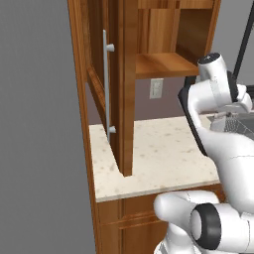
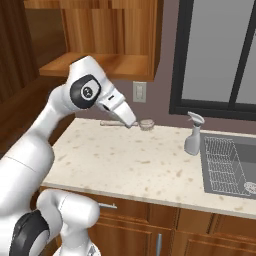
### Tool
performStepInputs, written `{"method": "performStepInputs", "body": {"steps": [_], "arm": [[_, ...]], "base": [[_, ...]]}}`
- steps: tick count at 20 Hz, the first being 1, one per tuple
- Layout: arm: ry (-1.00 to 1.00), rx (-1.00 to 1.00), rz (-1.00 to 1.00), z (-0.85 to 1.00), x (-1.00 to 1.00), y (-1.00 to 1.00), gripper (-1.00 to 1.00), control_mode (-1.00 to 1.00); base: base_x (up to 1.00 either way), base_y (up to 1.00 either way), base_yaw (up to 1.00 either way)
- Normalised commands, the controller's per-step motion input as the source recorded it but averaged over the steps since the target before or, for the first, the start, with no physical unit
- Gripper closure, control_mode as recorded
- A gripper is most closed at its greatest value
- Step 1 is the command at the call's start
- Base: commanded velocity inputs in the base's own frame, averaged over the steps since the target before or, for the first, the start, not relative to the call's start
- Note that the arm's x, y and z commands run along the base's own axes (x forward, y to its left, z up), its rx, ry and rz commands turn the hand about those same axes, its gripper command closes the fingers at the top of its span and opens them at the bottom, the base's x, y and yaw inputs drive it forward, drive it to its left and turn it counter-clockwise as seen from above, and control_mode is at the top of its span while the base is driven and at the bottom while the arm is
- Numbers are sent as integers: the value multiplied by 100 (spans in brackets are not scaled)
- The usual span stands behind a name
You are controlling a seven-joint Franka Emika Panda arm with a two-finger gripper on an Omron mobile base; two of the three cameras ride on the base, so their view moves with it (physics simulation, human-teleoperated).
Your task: Locate and retrieve the dish brush and spray from the cabinet. Place them next to the sink.
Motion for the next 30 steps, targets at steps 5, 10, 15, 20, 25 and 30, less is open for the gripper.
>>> {"method": "performStepInputs", "body": {"steps": [5, 10, 15, 20, 25, 30], "arm": [[2, 10, -14, -65, 7, -77, 100, -100], [-2, 21, -5, -39, 19, -66, 100, -100], [0, 18, 0, -31, 22, -53, 100, -100], [0, 15, 1, -28, 26, -41, 100, -100], [0, 6, 3, -27, 30, -21, 100, -100], [-3, 8, 5, -29, 40, -36, 100, -100]], "base": [[0, 0, 0], [0, 0, 0], [0, 0, 0], [0, 0, 0], [0, 0, 0], [0, 0, 0]]}}
